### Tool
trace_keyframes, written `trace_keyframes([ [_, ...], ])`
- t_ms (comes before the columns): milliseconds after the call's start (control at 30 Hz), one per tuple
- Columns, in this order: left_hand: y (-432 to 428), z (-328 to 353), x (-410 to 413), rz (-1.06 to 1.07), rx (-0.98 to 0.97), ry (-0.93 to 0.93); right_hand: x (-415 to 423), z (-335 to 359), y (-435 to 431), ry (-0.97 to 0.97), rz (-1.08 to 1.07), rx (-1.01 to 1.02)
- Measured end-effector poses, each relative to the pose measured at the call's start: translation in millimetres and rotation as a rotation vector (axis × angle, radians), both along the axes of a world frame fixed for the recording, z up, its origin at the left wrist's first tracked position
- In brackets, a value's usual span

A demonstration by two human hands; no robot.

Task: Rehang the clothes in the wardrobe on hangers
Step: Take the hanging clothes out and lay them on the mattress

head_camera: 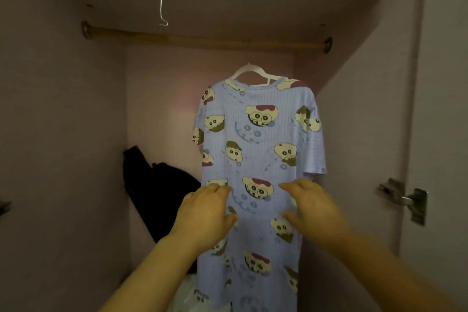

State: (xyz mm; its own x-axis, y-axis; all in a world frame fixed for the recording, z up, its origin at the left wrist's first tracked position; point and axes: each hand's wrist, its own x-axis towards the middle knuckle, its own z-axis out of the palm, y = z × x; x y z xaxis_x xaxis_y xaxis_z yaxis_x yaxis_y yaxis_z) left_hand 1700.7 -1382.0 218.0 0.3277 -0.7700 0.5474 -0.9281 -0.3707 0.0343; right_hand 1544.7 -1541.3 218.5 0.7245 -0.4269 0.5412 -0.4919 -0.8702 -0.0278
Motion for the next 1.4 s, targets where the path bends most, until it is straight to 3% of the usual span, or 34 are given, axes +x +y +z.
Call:
trace_keyframes([
  [567, -163, 128, 159, -0.161, -0.278, -0.002, 163, 156, -110, -0.195, -0.107, -0.370],
  [767, -190, 150, 184, -0.170, -0.378, -0.009, 205, 206, -143, -0.339, -0.156, -0.565],
  [1000, -198, 163, 206, -0.142, -0.479, -0.055, 237, 243, -196, -0.435, -0.239, -0.588],
  [1200, -197, 184, 208, -0.079, -0.582, -0.102, 233, 257, -216, -0.547, -0.083, -0.556],
  [1400, -169, 200, 200, 0.030, -0.840, -0.313, 239, 257, -183, -0.678, 0.302, -0.626],
])
